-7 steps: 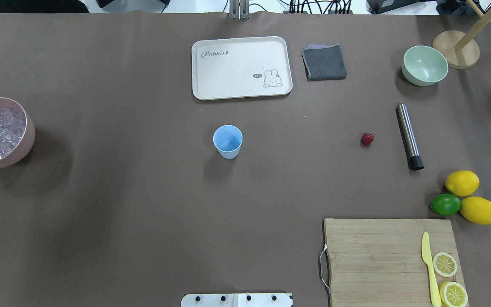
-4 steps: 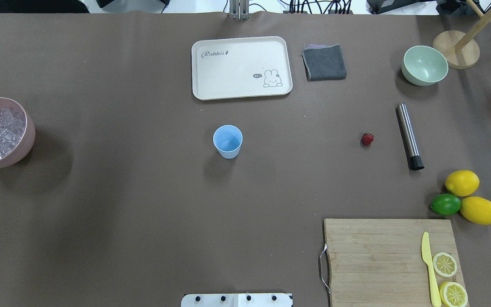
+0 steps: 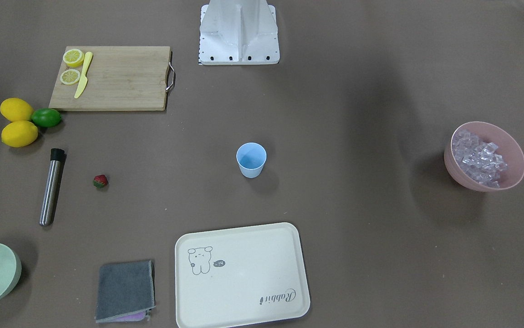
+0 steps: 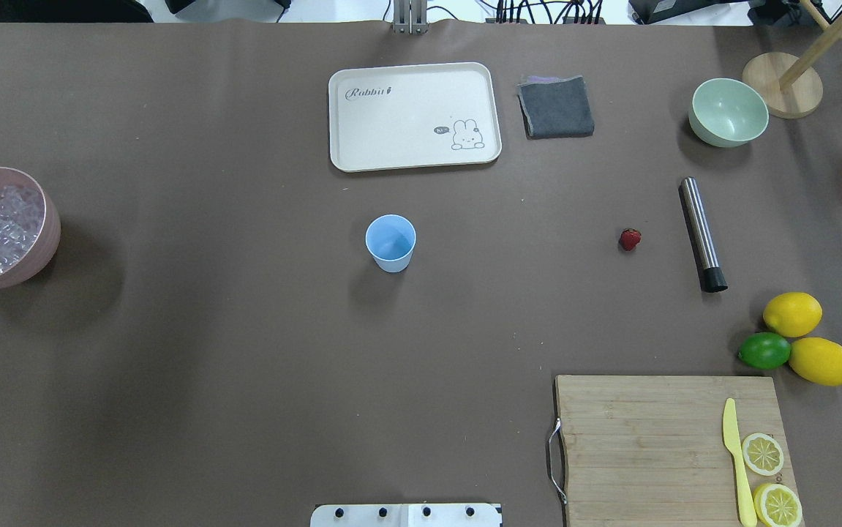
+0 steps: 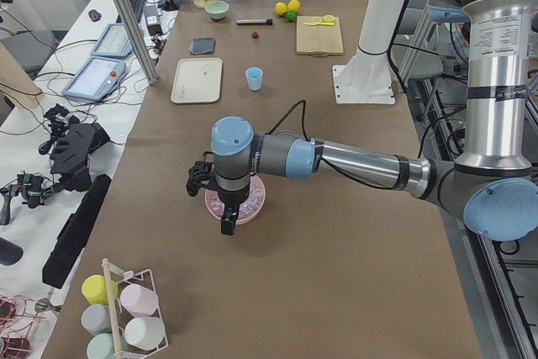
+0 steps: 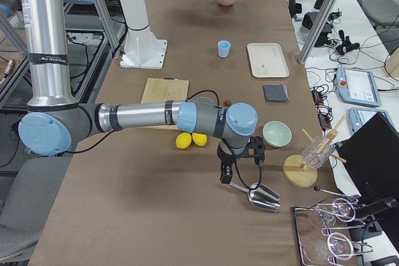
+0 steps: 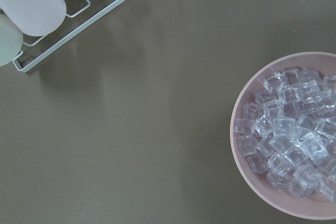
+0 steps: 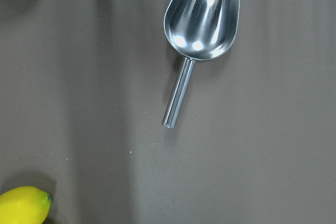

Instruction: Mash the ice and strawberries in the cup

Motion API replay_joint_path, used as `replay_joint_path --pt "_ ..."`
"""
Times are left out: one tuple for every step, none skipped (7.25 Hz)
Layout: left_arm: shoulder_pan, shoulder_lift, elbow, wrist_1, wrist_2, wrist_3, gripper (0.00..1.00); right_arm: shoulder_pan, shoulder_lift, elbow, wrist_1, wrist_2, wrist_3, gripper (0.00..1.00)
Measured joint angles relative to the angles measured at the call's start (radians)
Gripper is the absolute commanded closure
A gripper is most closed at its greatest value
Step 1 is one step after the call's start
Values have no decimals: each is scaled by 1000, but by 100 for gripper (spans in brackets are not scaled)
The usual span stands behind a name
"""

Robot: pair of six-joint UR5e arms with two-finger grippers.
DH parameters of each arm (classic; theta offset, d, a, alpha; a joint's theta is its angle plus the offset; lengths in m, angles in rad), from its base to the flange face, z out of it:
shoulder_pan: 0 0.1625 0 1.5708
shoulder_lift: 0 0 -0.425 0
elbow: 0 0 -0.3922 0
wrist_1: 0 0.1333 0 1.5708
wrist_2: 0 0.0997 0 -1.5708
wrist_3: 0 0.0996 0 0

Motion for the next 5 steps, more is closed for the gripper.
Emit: replay_joint_path --pt "0 -1 3 -1 0 1 2 0 -1 2 0 1 0 0" --pt "0 -1 3 -2 0 1 2 0 -1 4 0 2 0 0" --pt "0 -1 -1 -6 -5 2 2 -1 4 9 -3 3 0 0" --pt "0 -2 -3 -9 -23 3 2 -3 11 20 -17 3 0 0" --pt "0 -5 -4 -11 -44 0 2 -4 19 45 -46 2 0 0"
